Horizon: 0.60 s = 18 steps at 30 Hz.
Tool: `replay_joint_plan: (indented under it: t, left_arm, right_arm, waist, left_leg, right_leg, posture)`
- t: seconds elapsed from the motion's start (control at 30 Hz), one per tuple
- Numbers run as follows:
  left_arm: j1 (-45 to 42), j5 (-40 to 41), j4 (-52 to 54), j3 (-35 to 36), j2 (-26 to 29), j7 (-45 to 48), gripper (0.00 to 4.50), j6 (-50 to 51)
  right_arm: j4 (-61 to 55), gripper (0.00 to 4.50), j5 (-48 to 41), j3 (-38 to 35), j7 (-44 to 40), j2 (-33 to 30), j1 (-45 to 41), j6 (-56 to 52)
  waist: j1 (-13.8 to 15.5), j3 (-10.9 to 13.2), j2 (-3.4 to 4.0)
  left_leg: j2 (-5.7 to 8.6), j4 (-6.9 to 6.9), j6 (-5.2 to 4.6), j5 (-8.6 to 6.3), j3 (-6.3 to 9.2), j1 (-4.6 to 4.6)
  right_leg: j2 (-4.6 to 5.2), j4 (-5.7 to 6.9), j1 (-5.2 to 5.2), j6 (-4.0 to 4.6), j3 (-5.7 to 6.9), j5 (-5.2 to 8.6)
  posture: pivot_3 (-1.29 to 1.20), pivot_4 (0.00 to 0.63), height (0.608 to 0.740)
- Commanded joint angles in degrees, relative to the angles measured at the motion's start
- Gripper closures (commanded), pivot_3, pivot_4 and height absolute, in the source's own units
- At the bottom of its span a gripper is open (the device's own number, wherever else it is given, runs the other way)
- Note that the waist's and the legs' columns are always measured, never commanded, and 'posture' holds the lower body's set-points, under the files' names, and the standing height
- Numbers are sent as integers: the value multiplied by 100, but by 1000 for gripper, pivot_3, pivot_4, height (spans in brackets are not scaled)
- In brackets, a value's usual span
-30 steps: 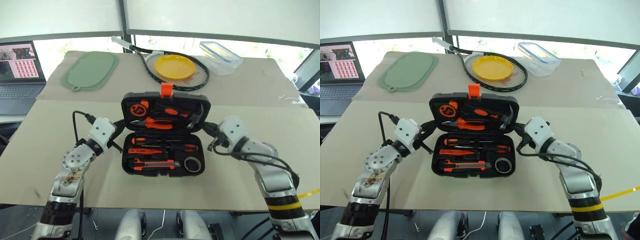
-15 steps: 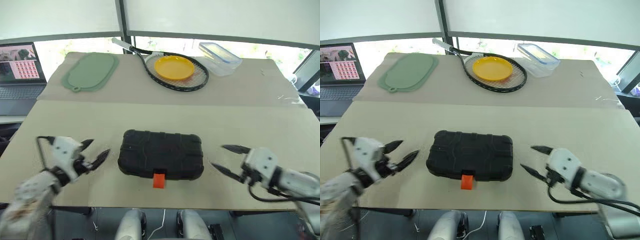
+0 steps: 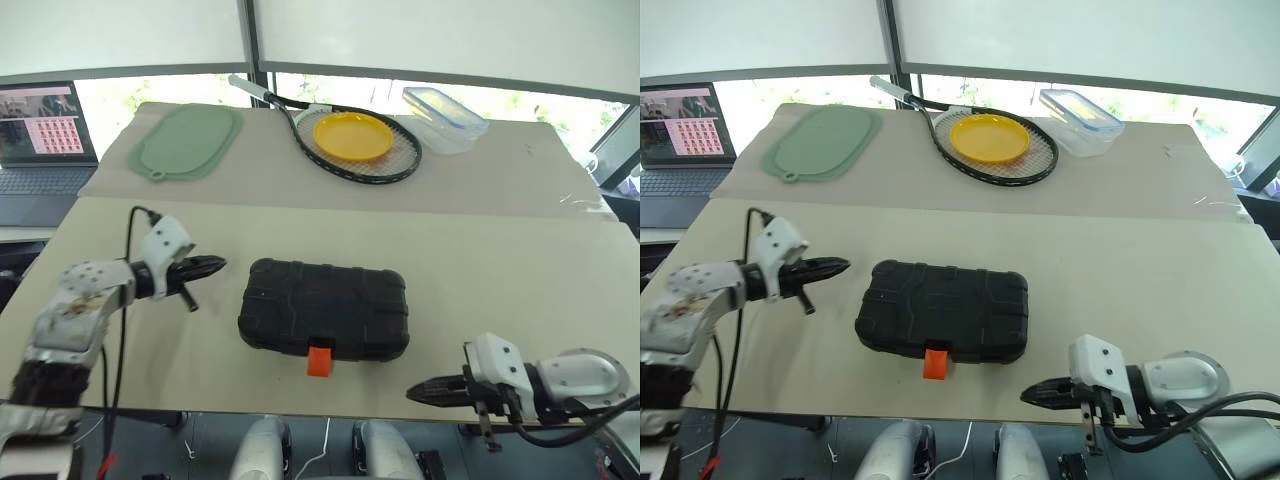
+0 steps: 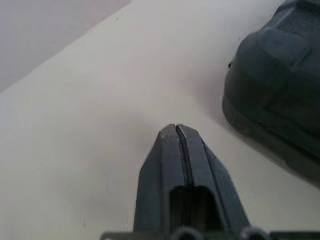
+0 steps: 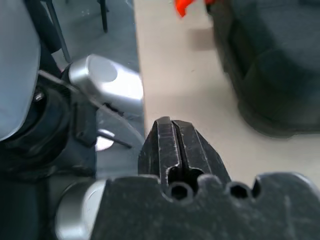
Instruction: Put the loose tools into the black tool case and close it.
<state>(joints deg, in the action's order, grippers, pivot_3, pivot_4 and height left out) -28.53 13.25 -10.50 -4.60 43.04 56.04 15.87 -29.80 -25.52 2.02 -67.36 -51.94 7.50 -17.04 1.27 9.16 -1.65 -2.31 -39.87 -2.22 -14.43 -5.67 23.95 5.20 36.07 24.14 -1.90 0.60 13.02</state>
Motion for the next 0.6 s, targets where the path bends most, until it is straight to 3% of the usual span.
replay_joint_plan:
  t: [0.03,0.2,0.37,0.47,0.6]
  left_arm:
    - [-422,-482,-603,-356,-182,166,4450,-612]
    - [-661,-699,-806,-710,-321,660,4450,-855]
    - [-171,65,776,-695,292,1840,4450,172]
    - [-28,361,1385,-464,351,1784,4450,667]
    - [-152,245,1417,-261,446,1604,4450,678]
  right_arm:
    - [182,4500,192,180,49,86,-202,98]
    - [545,4500,628,328,531,367,-715,25]
    - [1350,4500,1112,211,1422,875,-1510,-94]
    - [1395,4500,1165,214,1409,894,-1523,-54]
    - [1103,4500,981,18,1286,736,-1274,-117]
  waist:
    - [-6,0,0]
    - [-61,1,-3]
    - [-127,7,-8]
    - [-43,10,-3]
    - [-8,11,-4]
  left_leg:
    - [2,2,0,0,-4,3]
    - [2,-2,-1,0,-7,12]
    - [-10,-5,-1,0,1,17]
    - [3,-8,-2,0,10,19]
    - [5,-12,-3,0,21,28]
  right_leg:
    - [3,1,1,-3,-1,2]
    - [4,2,8,-6,1,3]
    - [2,6,16,-5,-2,2]
    - [12,9,15,-16,0,3]
    - [9,10,15,-16,8,4]
  posture:
    - [0,150,738]
    - [0,150,738]
    - [0,150,738]
    - [0,150,738]
    - [0,150,738]
